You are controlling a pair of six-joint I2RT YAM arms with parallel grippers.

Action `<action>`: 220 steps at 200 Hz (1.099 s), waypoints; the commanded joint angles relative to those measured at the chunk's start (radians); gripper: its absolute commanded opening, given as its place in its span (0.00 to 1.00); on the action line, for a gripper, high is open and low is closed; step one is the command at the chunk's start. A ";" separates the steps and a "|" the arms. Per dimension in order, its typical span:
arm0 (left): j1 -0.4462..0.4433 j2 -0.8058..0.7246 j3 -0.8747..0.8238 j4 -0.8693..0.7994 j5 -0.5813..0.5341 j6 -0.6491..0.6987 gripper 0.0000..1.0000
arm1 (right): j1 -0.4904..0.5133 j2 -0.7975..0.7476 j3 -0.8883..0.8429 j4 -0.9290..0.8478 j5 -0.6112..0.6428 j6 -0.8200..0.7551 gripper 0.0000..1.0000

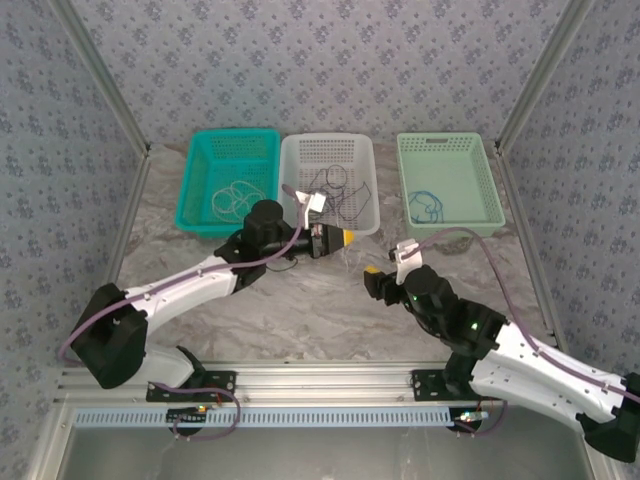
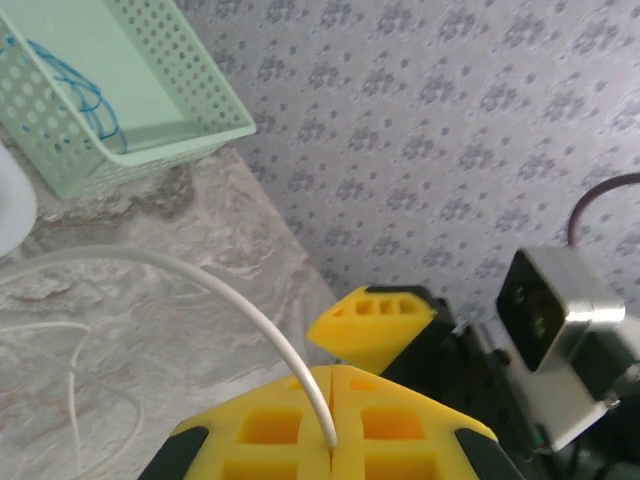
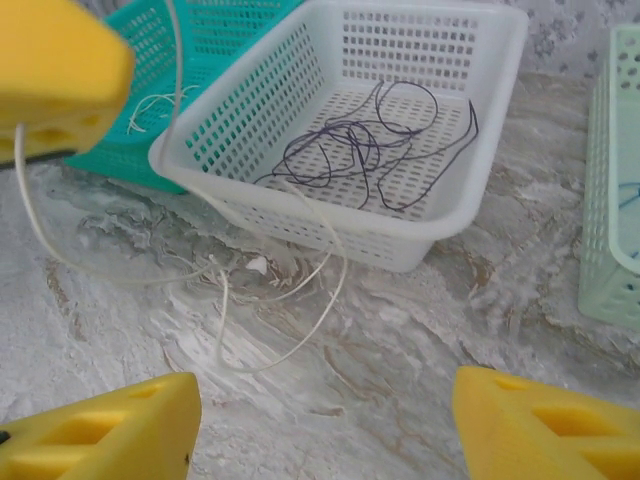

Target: Untangle the cables

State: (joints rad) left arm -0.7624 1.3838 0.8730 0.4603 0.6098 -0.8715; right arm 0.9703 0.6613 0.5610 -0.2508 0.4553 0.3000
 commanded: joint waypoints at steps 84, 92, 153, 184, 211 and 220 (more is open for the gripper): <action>0.018 0.004 0.078 0.077 0.314 -0.076 0.00 | -0.072 0.012 -0.012 0.213 -0.056 -0.302 0.80; 0.017 0.005 0.082 0.078 0.324 -0.081 0.00 | -0.079 0.019 -0.010 0.221 -0.059 -0.313 0.80; 0.006 0.016 0.087 0.133 0.340 -0.125 0.00 | -0.105 0.099 -0.019 0.357 -0.160 -0.334 0.81; 0.003 0.022 0.085 0.137 0.336 -0.135 0.00 | -0.101 0.149 -0.017 0.424 -0.237 -0.347 0.79; 0.005 0.029 0.089 0.158 0.343 -0.160 0.00 | -0.095 0.168 -0.009 0.420 -0.237 -0.383 0.79; 0.004 0.028 0.088 0.175 0.346 -0.171 0.00 | -0.097 0.172 -0.010 0.430 -0.221 -0.390 0.79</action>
State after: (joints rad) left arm -0.7536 1.4082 0.9230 0.5587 0.9283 -1.0103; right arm 0.8711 0.8272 0.5407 0.1291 0.2405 -0.0463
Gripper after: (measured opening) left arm 0.042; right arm 0.793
